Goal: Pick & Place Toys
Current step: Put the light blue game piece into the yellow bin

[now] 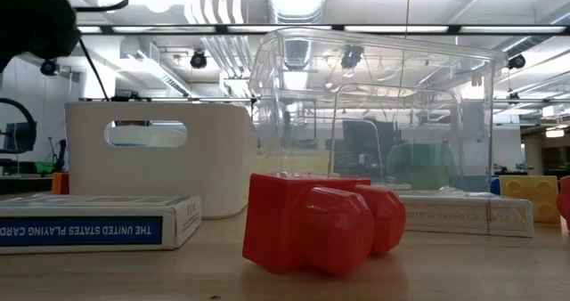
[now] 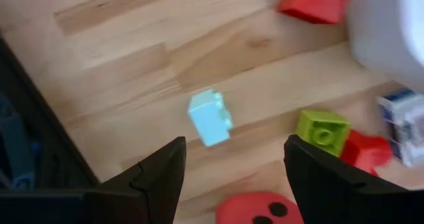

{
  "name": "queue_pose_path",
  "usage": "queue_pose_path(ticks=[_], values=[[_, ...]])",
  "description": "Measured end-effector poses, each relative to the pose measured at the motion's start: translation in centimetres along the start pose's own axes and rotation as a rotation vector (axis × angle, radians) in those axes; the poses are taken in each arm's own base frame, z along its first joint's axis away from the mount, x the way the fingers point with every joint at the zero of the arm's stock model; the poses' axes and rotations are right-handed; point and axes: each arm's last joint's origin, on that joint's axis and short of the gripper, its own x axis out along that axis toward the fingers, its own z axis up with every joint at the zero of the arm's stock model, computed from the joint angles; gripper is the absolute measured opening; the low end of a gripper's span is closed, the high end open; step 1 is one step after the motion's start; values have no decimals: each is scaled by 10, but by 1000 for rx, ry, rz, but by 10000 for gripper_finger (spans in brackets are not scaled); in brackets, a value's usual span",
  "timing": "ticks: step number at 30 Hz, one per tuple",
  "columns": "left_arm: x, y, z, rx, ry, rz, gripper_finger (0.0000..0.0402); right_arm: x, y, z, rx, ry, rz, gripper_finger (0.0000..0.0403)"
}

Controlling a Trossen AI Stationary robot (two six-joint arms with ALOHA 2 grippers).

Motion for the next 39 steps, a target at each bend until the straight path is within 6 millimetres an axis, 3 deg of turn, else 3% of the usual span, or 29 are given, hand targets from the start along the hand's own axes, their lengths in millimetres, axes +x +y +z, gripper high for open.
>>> queue_pose_path(ticks=[7,19,30,39], values=[[14,10,-3,-72,-3,52,242,0,0,0,0,0,0,256],[42,14,-2,-131,33,-8,242,0,0,0,-1,0,0,256],[55,21,1,-120,47,-1,239,0,0,0,0,0,0,256],[66,20,1,-67,89,-60,163,0,0,0,0,0,0,256]])
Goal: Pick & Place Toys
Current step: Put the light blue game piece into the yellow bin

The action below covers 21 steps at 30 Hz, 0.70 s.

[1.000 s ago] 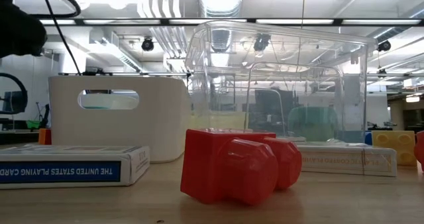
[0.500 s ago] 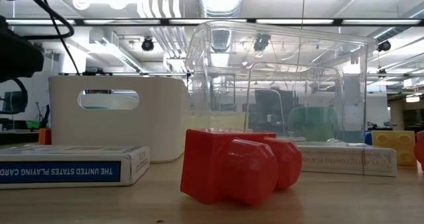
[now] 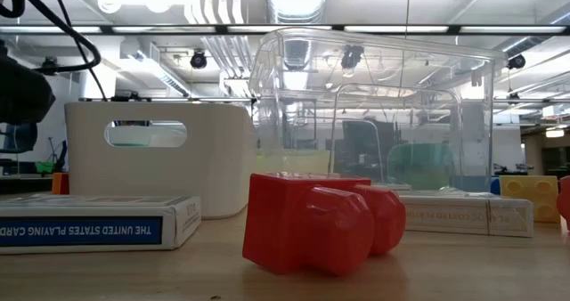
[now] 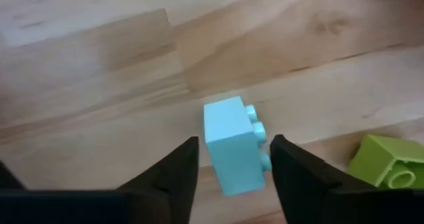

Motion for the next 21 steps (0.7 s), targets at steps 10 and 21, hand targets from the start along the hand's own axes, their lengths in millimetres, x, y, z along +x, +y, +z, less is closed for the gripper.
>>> queue_pose_path(ticks=[10,21], values=[[2,2,1,31,-1,2,78,0,0,0,0,0,0,256],[-9,-9,-5,97,13,-35,78,0,0,0,0,0,0,256]])
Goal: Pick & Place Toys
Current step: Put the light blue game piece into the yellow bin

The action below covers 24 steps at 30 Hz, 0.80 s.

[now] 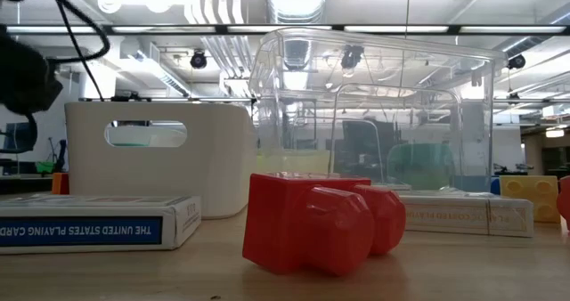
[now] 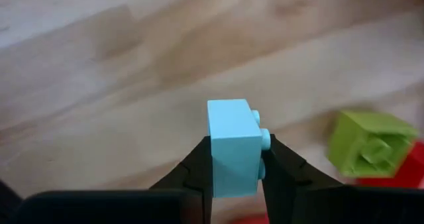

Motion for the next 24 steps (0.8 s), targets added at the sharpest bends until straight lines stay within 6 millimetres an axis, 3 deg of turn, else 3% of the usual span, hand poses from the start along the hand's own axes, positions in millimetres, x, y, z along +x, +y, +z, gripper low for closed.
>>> queue_pose_path(ticks=[8,16,20,24], values=[[-42,-12,-10,71,-24,99,78,0,0,0,0,0,0,256],[-117,-23,-18,220,-86,183,78,0,0,0,0,0,0,256],[-149,-26,-8,267,-190,189,78,0,0,0,0,0,0,256],[-165,-32,14,343,-226,162,78,0,0,0,0,0,0,256]])
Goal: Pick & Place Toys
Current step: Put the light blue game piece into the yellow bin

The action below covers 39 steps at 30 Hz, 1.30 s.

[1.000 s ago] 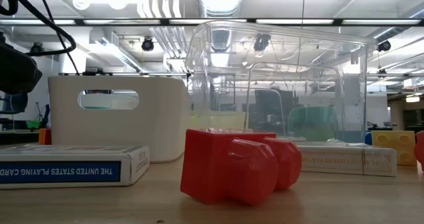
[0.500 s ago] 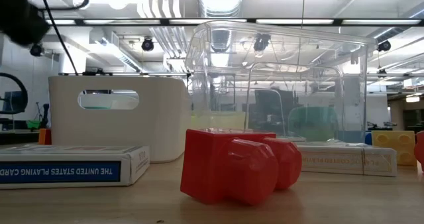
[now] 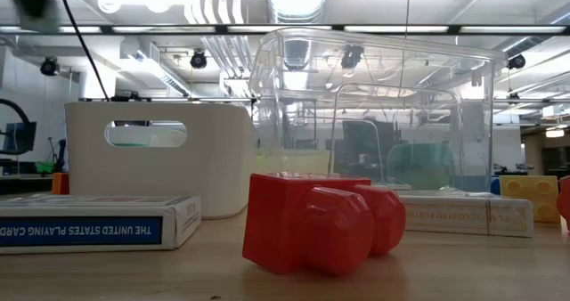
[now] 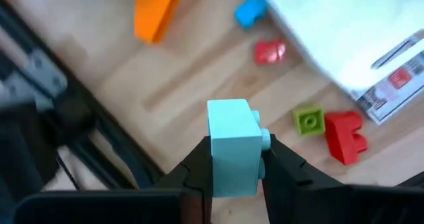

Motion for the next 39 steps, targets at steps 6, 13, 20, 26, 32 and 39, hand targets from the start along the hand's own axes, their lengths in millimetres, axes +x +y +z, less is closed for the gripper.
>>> queue_pose_path(ticks=[6,13,20,26,32,39], values=[[5,21,59,60,-13,29,78,0,0,0,0,0,0,256],[12,59,127,75,-70,-47,78,0,0,0,0,0,0,256],[13,84,170,55,-189,-197,78,0,0,0,0,0,1,256],[29,95,197,28,-165,-131,78,0,0,0,0,0,1,256],[49,79,227,159,-73,-89,78,0,0,0,0,0,0,256],[71,65,254,260,-16,-64,78,0,0,0,0,0,0,256]])
